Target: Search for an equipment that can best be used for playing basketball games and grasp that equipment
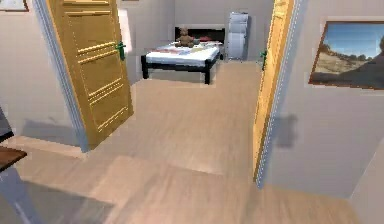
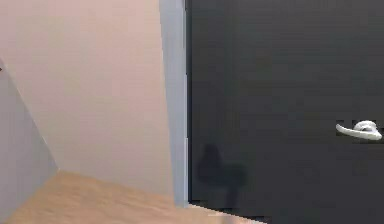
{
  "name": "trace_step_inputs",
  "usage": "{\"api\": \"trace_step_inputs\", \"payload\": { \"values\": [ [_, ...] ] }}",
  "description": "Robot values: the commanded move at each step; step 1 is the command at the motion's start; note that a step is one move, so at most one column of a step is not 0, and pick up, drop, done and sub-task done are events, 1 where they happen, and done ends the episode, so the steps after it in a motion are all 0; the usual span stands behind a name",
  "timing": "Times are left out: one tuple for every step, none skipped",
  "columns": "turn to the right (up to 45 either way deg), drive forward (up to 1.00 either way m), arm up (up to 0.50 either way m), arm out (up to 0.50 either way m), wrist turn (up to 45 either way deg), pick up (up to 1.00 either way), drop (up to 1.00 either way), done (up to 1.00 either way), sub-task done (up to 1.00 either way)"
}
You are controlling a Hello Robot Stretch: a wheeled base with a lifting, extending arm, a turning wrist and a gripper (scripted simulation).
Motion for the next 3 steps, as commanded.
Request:
{"api": "trace_step_inputs", "payload": {
  "values": [
    [0.0, 1.0, 0.0, 0.0, 0.0, 0.0, 0.0, 0.0, 0.0],
    [6.0, 0.0, 0.0, 0.0, 0.0, 0.0, 0.0, 0.0, 0.0],
    [0.0, 0.3, 0.0, 0.0, 0.0, 0.0, 0.0, 0.0, 0.0]
  ]
}}
